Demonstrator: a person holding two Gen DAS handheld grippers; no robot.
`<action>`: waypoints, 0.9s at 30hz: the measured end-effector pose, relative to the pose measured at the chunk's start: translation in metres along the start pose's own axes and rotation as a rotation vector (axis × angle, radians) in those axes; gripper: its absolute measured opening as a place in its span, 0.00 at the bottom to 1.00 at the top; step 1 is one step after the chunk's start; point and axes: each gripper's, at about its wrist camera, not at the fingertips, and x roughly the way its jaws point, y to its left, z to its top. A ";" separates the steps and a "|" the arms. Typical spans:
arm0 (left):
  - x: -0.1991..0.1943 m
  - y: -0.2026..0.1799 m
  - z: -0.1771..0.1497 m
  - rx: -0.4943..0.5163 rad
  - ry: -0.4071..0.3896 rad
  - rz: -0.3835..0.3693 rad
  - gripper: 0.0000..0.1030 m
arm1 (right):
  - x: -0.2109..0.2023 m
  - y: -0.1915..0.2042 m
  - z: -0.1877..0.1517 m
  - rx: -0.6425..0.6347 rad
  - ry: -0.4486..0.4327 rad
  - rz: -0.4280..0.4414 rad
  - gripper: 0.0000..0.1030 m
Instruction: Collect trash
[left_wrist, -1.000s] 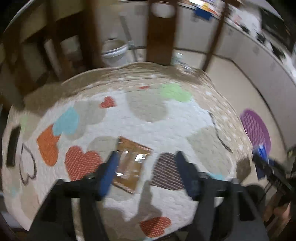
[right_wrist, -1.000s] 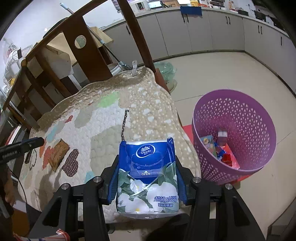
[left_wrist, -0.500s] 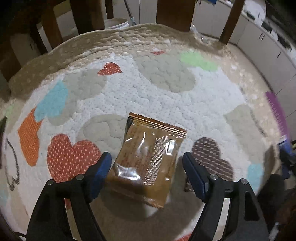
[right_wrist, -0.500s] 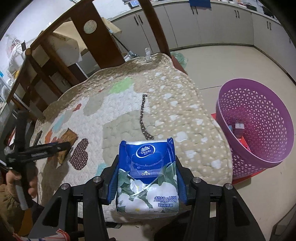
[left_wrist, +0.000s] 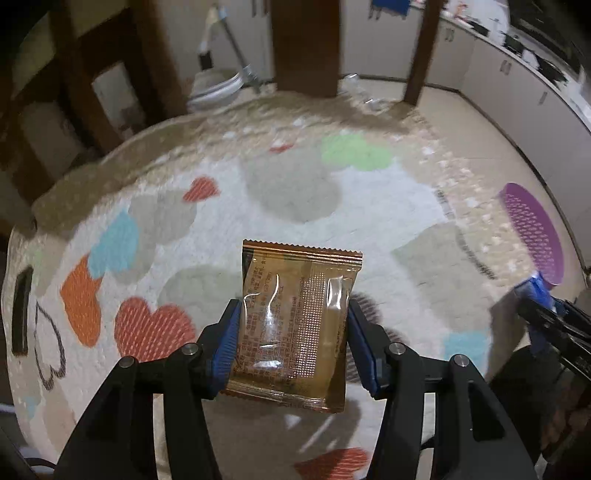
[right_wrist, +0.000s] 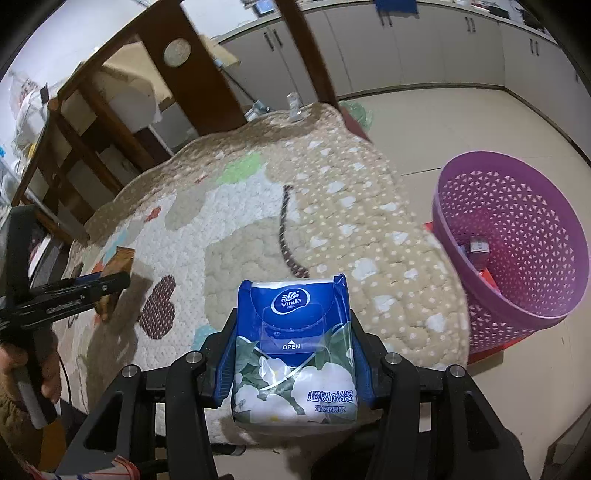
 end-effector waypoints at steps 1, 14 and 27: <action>-0.004 -0.008 0.004 0.017 -0.009 -0.003 0.52 | -0.004 -0.005 0.002 0.014 -0.012 -0.004 0.55; -0.016 -0.113 0.033 0.219 -0.049 -0.041 0.53 | -0.038 -0.068 0.012 0.136 -0.096 -0.078 0.55; -0.003 -0.208 0.051 0.371 -0.067 -0.099 0.53 | -0.058 -0.136 0.029 0.213 -0.145 -0.158 0.55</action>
